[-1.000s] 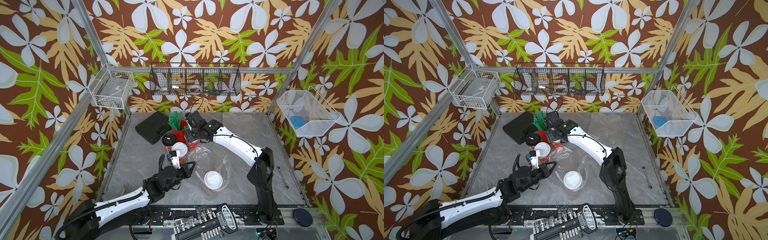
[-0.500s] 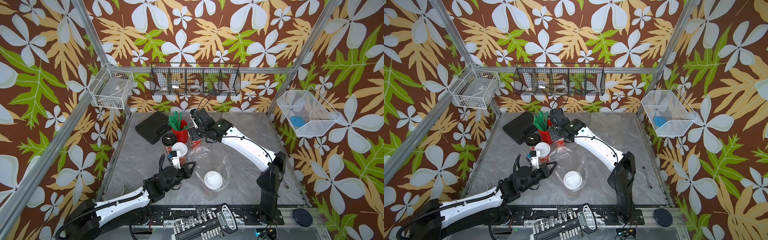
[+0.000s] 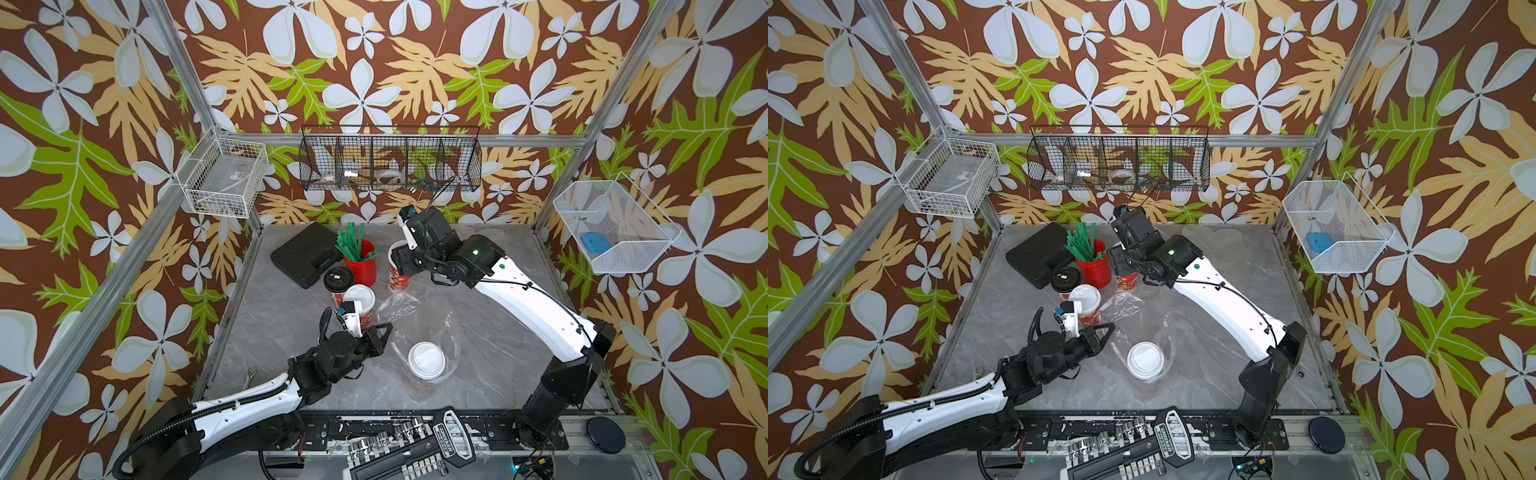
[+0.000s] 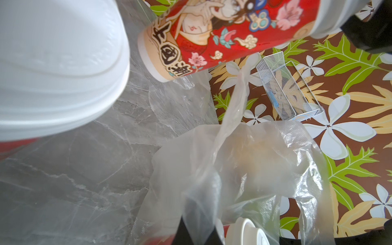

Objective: Pack milk tea into plastic carrier bags
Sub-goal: Pick up the milk tea cup at the center of the board, then place the milk tea cup in the plastic carrier bag.

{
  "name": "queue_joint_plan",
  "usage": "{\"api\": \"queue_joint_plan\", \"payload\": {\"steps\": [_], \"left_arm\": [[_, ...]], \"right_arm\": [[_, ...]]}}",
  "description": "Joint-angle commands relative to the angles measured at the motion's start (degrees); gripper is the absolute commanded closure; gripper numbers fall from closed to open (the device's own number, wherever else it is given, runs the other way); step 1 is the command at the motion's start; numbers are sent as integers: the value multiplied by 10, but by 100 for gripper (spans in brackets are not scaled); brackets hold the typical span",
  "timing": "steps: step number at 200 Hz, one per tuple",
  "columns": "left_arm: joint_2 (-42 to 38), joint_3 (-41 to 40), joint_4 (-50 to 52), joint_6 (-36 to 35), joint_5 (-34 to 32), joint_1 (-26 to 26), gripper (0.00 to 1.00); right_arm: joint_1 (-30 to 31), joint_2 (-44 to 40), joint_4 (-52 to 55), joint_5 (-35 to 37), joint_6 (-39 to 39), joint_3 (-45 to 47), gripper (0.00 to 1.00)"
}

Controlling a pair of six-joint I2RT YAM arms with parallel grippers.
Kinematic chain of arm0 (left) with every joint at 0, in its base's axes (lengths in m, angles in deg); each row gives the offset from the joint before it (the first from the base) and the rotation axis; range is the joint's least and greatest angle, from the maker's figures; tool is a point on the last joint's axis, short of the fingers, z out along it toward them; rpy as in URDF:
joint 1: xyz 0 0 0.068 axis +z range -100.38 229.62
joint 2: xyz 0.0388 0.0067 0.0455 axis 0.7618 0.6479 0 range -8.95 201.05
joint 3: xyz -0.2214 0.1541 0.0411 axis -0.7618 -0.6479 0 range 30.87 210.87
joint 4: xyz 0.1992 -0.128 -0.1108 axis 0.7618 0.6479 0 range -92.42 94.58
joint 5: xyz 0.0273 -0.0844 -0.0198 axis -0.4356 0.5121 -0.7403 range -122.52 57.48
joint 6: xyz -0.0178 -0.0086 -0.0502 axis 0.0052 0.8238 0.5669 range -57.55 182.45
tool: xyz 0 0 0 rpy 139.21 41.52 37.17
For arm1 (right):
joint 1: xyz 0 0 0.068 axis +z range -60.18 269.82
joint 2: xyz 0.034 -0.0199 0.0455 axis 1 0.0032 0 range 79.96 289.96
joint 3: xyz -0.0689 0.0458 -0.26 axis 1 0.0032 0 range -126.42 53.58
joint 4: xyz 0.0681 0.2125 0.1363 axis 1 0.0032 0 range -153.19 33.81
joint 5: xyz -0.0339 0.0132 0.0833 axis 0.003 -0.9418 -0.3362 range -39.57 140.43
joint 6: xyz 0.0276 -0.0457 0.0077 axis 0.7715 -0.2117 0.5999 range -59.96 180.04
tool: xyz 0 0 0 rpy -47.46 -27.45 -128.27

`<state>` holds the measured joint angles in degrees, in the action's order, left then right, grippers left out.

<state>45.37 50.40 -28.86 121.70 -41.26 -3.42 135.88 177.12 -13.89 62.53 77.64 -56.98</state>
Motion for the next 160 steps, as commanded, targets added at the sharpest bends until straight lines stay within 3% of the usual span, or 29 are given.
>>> {"api": "queue_joint_plan", "payload": {"steps": [1, 160], "left_arm": [[1, 6, -15, -5, 1, -1, 100], [13, 11, -9, -1, -8, -10, 100]], "right_arm": [[0, -30, 8, 10, 3, 16, 31], [0, -175, 56, -35, 43, 29, 33]]}}
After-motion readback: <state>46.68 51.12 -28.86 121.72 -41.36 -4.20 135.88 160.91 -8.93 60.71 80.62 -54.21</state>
